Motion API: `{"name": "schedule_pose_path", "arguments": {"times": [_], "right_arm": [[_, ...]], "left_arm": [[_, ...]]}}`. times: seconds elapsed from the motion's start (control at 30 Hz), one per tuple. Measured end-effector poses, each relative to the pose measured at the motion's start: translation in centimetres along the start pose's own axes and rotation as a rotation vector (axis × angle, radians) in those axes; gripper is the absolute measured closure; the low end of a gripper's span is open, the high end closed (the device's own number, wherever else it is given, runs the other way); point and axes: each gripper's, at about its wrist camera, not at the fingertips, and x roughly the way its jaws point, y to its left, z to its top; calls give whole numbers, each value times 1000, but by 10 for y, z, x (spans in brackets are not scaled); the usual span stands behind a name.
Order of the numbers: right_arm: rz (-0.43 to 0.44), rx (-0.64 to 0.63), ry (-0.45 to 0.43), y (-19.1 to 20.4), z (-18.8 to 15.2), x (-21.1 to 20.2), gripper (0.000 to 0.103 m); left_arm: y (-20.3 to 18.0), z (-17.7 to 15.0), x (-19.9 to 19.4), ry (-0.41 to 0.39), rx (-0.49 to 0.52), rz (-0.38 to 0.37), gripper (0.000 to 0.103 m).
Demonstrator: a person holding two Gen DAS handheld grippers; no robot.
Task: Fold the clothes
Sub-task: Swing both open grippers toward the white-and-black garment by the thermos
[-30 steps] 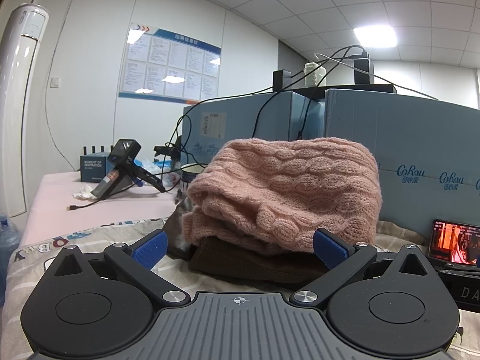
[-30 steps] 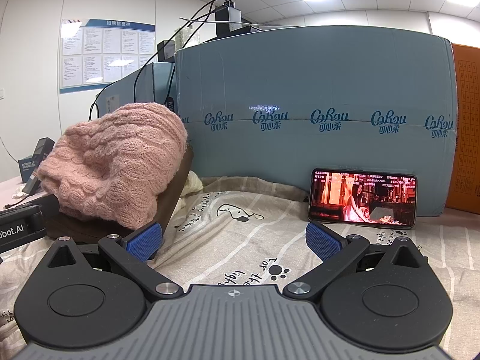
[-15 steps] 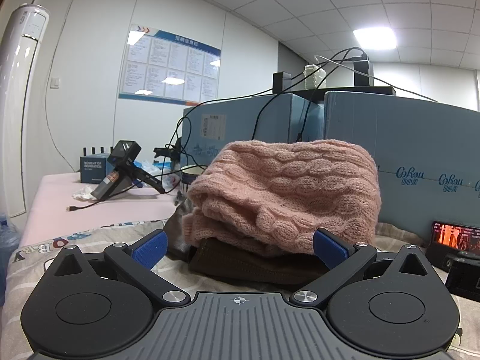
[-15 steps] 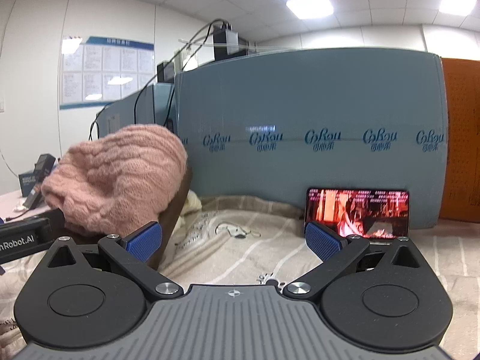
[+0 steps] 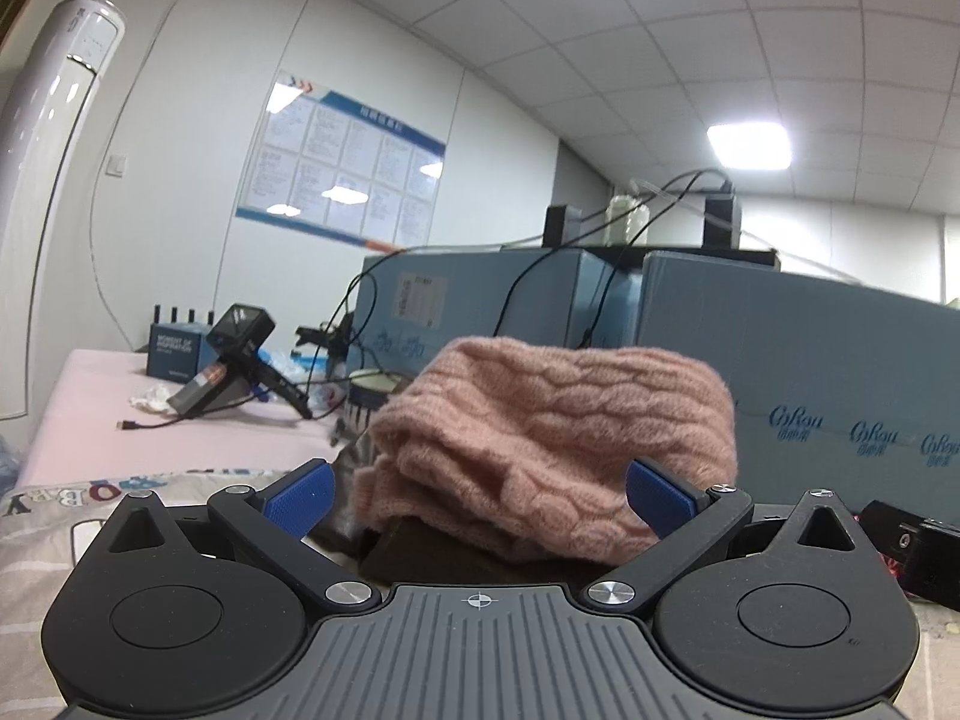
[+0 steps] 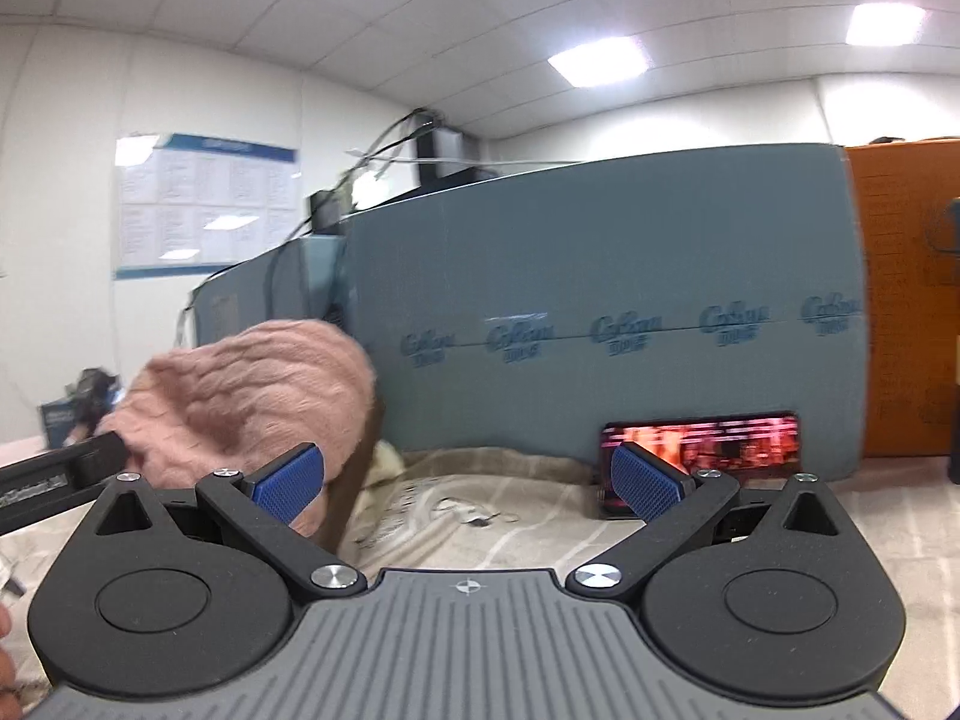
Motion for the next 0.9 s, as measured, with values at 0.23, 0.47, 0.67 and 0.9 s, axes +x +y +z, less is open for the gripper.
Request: {"name": "schedule_pose_path", "arguments": {"times": [0.23, 0.47, 0.67, 0.9], "right_arm": [[-12, 18, -62, 2, 4, -15, 0], [-39, -59, -149, 24, 17, -57, 0], [-81, -84, -177, 32, 29, -95, 0], [-197, -104, -228, 22, 41, -157, 0]], "left_arm": [[4, 2, -9, -90, -41, -49, 0], [11, 3, -16, -143, -99, -103, 0], [10, 2, -16, -129, -112, -260, 0], [7, -2, -11, -80, -155, -424, 0]]}}
